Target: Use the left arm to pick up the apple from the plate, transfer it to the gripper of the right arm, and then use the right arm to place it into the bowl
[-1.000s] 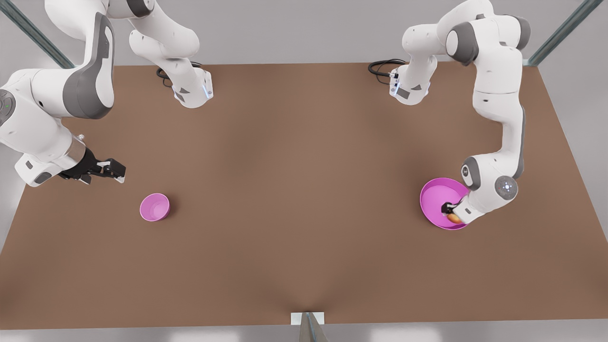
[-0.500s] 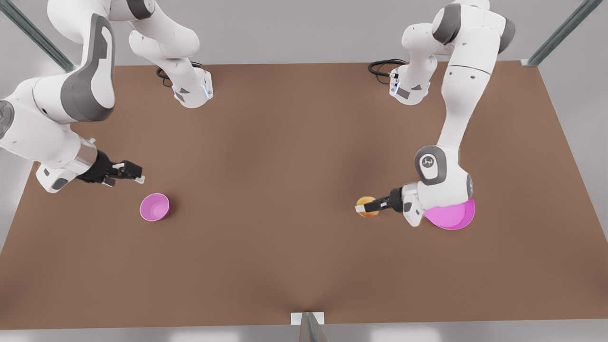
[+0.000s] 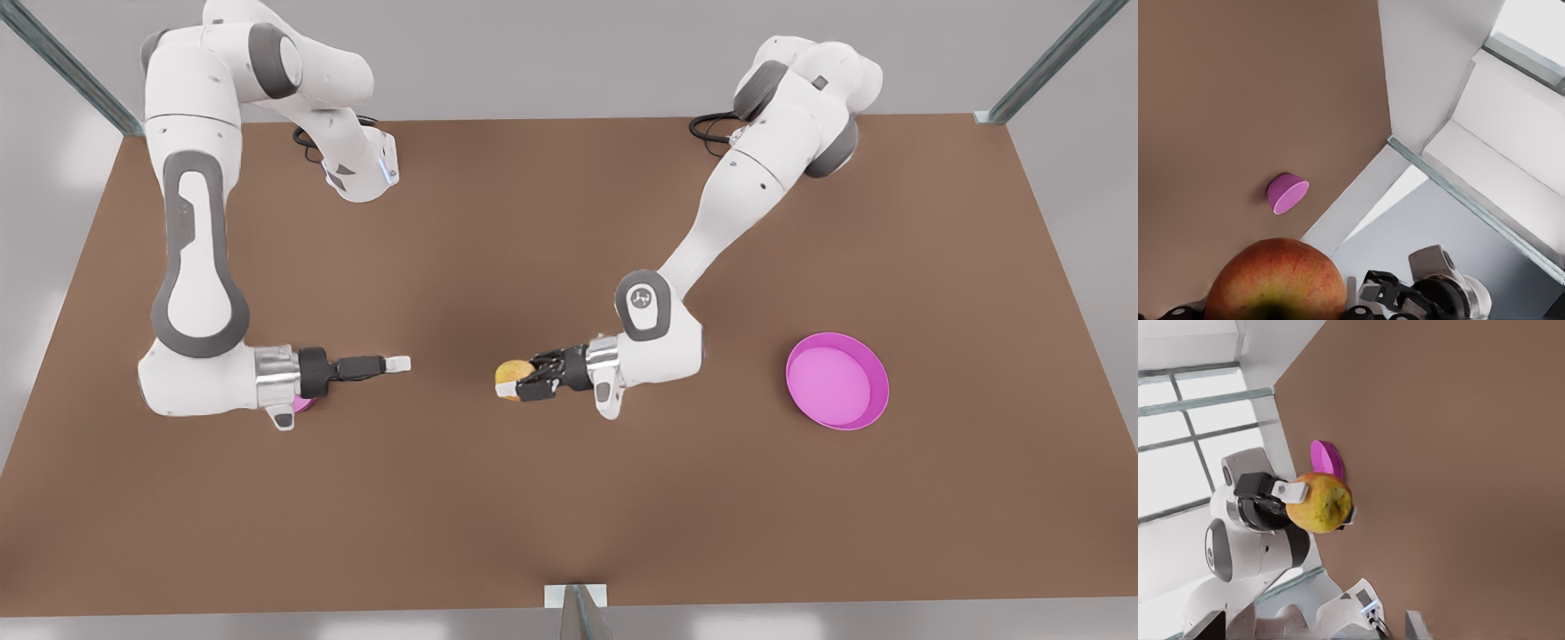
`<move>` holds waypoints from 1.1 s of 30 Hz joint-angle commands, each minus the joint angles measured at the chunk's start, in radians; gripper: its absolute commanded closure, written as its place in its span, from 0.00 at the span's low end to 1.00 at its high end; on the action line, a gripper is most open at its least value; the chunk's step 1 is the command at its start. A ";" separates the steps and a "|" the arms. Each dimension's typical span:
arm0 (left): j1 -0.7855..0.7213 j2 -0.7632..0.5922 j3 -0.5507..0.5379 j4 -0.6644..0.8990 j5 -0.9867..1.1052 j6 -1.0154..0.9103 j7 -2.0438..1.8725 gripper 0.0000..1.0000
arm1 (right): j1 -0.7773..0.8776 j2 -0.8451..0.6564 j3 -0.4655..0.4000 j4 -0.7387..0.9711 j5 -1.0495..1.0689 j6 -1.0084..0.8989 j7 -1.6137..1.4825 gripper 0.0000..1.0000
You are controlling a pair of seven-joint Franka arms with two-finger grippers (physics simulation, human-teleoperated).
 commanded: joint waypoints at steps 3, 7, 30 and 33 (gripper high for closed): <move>-0.043 0.040 -0.004 0.044 -0.011 0.050 -0.282 0.27 | -0.007 0.097 0.001 -0.037 0.156 -0.034 -0.721 0.00; -0.038 0.057 -0.025 0.048 -0.074 0.048 -0.296 0.27 | -0.014 0.141 0.007 -0.121 0.228 -0.092 -0.977 0.00; -0.046 0.160 -0.111 0.121 -0.152 0.050 -0.373 0.27 | 0.013 0.255 0.055 -0.090 0.400 -0.067 -1.207 0.00; -0.045 0.160 -0.111 0.121 -0.152 0.050 -0.373 0.27 | 0.021 0.255 0.055 -0.092 0.400 -0.069 -1.207 0.00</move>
